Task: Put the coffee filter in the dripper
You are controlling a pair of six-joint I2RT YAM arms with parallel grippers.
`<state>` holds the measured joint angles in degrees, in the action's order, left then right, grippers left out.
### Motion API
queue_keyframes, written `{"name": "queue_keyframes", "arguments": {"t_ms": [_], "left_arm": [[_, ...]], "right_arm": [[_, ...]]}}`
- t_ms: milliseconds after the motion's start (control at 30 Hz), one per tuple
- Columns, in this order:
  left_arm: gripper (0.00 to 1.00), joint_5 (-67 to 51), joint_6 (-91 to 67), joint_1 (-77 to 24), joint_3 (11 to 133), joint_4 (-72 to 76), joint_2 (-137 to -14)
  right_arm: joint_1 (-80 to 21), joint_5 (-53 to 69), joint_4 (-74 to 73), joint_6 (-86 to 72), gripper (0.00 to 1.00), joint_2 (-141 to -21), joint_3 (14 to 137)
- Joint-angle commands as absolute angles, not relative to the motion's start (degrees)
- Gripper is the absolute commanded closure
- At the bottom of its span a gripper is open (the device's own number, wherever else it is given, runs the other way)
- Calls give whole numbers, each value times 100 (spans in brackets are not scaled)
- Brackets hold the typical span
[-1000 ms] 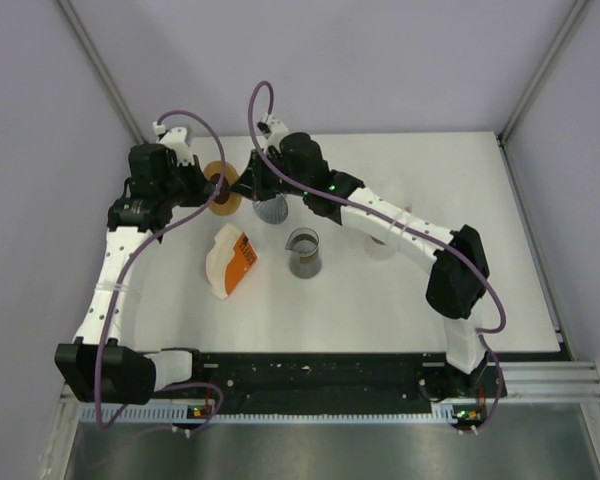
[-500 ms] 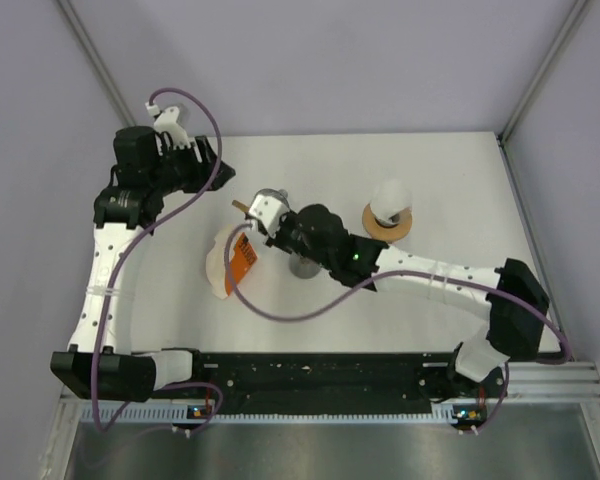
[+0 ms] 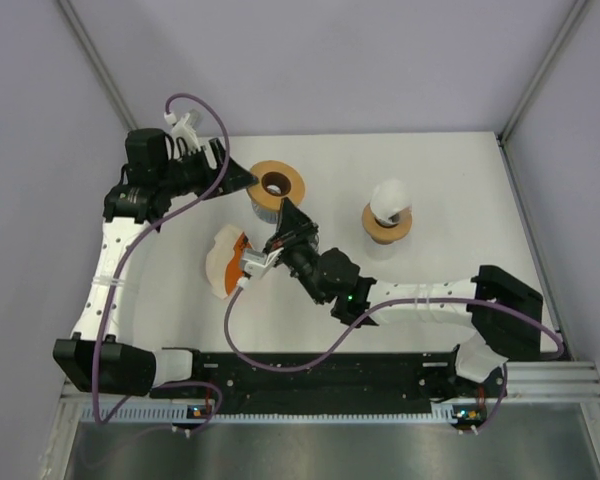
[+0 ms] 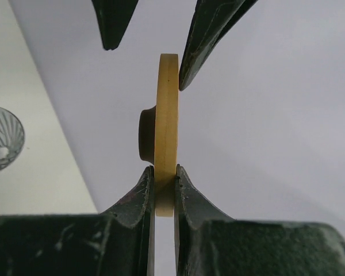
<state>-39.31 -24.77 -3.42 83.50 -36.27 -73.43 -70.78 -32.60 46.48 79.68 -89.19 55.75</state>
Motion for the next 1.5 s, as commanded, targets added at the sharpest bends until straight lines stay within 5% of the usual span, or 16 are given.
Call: {"name": "queue_keyframes", "arguments": {"t_ms": [0,67,200,233,400,467,600,667,767,900,1100,1467], "left_arm": [[34,-4587,-2874,-571,8087,-3199,-7426],[47,-4719,-2935,-624,8007,-3173,-7497],[94,-5000,-3067,-642,7928,-3120,-7602],[100,-5044,-3093,-642,7928,-3085,-7620],[100,-4879,-3103,-624,7892,-3041,-7664],[100,-4755,-3024,-589,7954,-3076,-7743],[100,-4667,-2988,-536,8130,-3103,-7953],[100,-4746,-3032,-536,8174,-3059,-8059],[100,-4729,-2980,-519,8261,-3085,-8156],[100,-4640,-2786,-519,8262,-3181,-8191],[100,-4843,-2611,-554,8270,-3287,-8113],[100,-4931,-2636,-729,8227,-3366,-7840]], "right_arm": [[-7189,-3823,6599,9675,100,-9333,5598],[-7198,-3928,6881,9887,100,-9500,5712],[-7207,-3929,6821,9950,100,-9589,5731],[-7216,-3929,6768,9854,100,-9580,5730],[-7303,-4358,6259,9055,100,-9458,5888],[-7391,-4552,5978,8484,81,-9352,5933],[-7716,-4449,3709,6555,28,-8896,6195],[-7752,-3888,1837,5079,17,-8615,6642],[-7673,-2781,205,3537,11,-8149,7040],[-7253,-1979,-173,2080,1,-7516,7153],[-5662,-993,-1343,-367,3,-7453,8006],[-4975,-264,-2390,-835,15,-8515,9043]]}}
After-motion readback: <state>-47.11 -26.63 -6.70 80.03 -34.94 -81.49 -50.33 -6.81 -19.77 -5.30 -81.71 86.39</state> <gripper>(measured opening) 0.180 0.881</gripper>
